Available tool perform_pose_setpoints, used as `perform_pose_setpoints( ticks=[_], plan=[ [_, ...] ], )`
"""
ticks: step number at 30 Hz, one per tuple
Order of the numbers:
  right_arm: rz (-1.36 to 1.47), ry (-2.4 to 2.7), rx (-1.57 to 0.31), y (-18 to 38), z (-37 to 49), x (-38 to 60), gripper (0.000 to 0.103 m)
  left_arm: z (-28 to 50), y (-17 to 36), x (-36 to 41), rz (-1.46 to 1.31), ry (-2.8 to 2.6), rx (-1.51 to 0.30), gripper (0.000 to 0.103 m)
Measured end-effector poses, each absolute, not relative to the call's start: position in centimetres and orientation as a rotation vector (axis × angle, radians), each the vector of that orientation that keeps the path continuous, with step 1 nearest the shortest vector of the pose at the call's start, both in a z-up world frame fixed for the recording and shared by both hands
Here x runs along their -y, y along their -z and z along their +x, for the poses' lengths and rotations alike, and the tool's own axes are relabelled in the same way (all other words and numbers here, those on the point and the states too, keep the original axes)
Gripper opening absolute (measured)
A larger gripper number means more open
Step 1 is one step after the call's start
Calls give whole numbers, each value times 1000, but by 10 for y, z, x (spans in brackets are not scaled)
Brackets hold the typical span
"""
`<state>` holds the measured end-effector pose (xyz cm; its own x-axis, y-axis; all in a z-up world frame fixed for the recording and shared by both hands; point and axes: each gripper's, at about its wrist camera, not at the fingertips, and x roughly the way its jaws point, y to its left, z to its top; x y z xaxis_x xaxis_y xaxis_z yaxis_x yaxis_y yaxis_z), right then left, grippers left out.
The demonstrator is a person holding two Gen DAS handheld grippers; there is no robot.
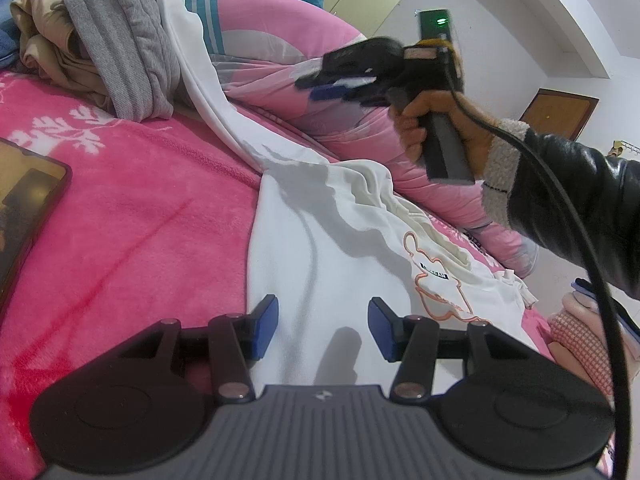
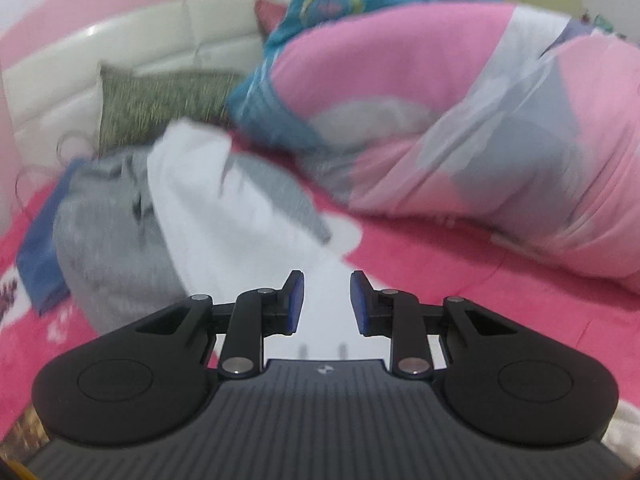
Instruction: Fold clothes
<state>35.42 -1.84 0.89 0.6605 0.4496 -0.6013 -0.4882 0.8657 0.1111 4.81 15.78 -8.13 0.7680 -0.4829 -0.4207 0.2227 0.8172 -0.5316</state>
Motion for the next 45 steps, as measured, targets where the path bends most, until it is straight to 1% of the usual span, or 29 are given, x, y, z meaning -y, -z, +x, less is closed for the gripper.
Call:
perform_pose_setpoints(
  ticks=[6,18,28,45],
  plan=[
    [-126,-548,-792,20,352,1,24,47,82,-157,-479,398,-577,51],
    [-172,-552,-885,39,348,-5,24,47,81,-156,-475,396,-577,51],
    [-189,-506,-915,59,361,-12,24,47,82,-156,-475,395,-577,51],
    [-175,-486,-917,64,369,-16,23,43,80,-155,-475,394,-576,51]
  ],
)
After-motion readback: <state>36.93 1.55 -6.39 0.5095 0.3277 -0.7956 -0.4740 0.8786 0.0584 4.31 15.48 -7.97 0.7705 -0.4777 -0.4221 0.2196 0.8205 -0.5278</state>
